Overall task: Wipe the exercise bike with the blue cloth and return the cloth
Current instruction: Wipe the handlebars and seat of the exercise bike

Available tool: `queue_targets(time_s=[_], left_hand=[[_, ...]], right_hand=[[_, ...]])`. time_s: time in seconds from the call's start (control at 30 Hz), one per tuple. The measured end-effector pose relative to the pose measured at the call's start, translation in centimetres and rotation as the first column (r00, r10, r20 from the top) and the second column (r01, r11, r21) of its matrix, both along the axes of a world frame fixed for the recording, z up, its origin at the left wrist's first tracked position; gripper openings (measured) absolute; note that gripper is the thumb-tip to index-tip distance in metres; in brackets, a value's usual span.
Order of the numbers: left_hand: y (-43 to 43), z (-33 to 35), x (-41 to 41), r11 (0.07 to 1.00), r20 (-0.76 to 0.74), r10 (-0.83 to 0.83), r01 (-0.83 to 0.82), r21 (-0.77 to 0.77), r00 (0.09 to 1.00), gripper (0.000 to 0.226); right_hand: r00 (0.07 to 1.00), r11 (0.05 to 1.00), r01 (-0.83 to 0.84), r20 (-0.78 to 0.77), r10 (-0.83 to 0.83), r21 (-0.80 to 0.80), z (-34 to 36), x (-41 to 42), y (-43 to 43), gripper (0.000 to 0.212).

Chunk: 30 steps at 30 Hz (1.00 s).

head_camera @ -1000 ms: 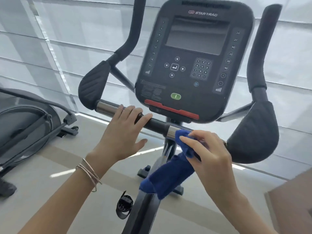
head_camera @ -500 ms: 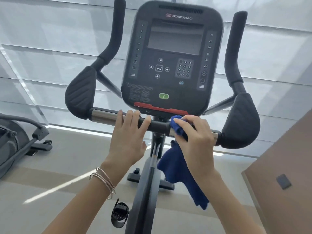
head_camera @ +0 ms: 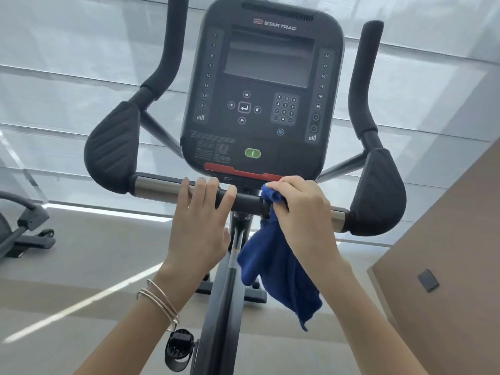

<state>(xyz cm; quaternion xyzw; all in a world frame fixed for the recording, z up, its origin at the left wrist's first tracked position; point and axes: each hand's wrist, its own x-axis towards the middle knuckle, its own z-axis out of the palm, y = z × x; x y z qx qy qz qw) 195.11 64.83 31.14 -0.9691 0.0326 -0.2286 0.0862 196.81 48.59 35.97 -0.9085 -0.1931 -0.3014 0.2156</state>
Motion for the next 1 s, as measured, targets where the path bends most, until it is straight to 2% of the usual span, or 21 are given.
queue_targets(time_s=[0.1,0.2,0.4,0.5,0.57,0.77,0.9,1.0], left_hand=[[0.2,0.0,0.0,1.0,-0.011,0.004,-0.003,0.023,1.0,0.074],[0.2,-0.1,0.0,1.0,-0.017,0.014,-0.014,0.027,1.0,0.071],[-0.3,0.1,-0.2,0.999,-0.051,0.041,-0.042,-0.018,0.998,0.071],[-0.4,0.2,-0.2,0.998,-0.021,0.03,-0.031,-0.053,0.999,0.071],[-0.4,0.1,-0.2,0.998,-0.001,0.023,-0.023,-0.066,1.0,0.071],[-1.1,-0.1,0.0,0.995,-0.03,0.085,-0.087,-0.046,0.996,0.068],[-1.4,-0.3,0.2,0.993,-0.001,0.11,-0.109,-0.038,0.994,0.071],[-1.4,-0.3,0.3,0.995,0.029,0.093,-0.092,-0.039,0.995,0.072]], right_hand=[[0.991,1.0,-0.027,-0.134,0.027,0.002,0.8,0.7,-2.5,0.027],[0.986,1.0,0.003,-0.169,-0.002,0.009,1.5,0.6,-6.1,0.03],[0.994,0.999,-0.032,-0.106,0.03,-0.024,1.3,1.4,-5.8,0.027],[0.988,0.991,-0.134,-0.079,0.133,-0.007,1.3,2.1,-6.3,0.028],[0.98,0.98,-0.199,-0.014,0.199,0.008,0.7,2.1,-7.2,0.027],[0.909,0.97,-0.237,0.34,0.239,-0.05,-5.0,0.0,-8.0,0.018],[0.86,0.931,-0.364,0.376,0.346,-0.024,-6.2,0.7,-4.0,0.021],[0.818,0.916,-0.398,0.436,0.376,-0.044,-6.3,0.9,-2.8,0.021]])
